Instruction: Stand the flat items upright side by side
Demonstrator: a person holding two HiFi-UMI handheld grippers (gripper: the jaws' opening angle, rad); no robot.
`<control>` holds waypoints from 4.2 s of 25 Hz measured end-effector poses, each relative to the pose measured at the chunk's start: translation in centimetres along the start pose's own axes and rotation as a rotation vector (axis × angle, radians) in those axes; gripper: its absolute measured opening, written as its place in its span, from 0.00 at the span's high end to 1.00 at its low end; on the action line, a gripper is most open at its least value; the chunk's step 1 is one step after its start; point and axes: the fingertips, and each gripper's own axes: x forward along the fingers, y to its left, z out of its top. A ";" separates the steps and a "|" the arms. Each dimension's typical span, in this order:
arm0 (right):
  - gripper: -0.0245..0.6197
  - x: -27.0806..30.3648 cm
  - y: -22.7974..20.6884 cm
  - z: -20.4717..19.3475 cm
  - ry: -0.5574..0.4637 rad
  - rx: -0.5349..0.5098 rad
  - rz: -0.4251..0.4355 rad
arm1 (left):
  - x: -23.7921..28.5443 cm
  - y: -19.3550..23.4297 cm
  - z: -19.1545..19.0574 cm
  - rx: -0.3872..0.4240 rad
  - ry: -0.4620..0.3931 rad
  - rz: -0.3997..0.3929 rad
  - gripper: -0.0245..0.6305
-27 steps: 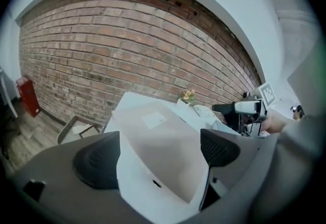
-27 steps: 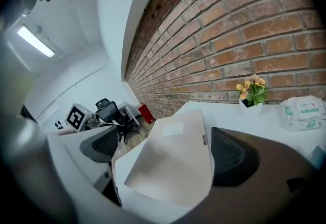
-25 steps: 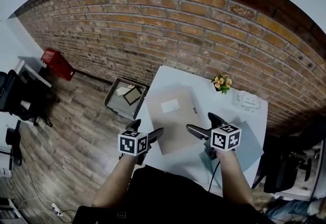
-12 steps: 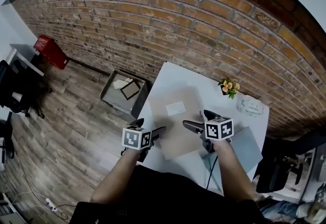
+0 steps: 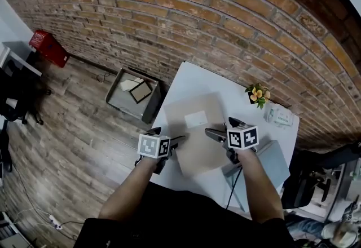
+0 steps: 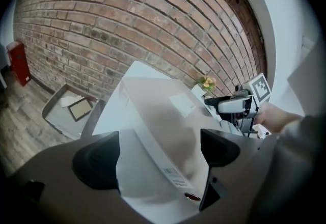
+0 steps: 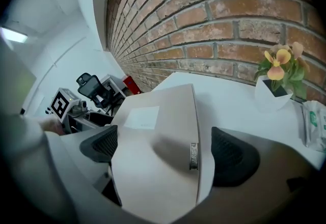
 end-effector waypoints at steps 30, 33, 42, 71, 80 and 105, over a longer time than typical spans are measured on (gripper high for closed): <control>0.09 5.9 -1.4 -1.4 0.173 0.036 0.139 | 4.2 -1.1 -0.6 0.024 0.183 -0.040 0.18; 0.10 5.8 -1.5 -1.3 0.161 0.041 0.142 | 4.2 -1.0 -0.4 0.020 0.190 -0.042 0.18; 0.12 3.0 0.0 -2.1 0.154 -0.051 0.108 | 2.5 -1.9 0.0 0.132 0.174 -0.040 0.19; 0.33 -14.8 3.5 2.2 -0.365 -0.251 -0.027 | -4.3 -12.2 6.9 0.630 -0.103 0.185 0.19; 0.39 -17.0 6.0 5.1 -0.486 -0.303 -0.083 | -6.2 -11.7 11.4 0.643 -0.230 0.183 0.25; 0.36 -14.1 6.8 4.4 -0.446 -0.174 -0.057 | -6.6 -8.6 13.6 0.668 -0.263 0.072 0.28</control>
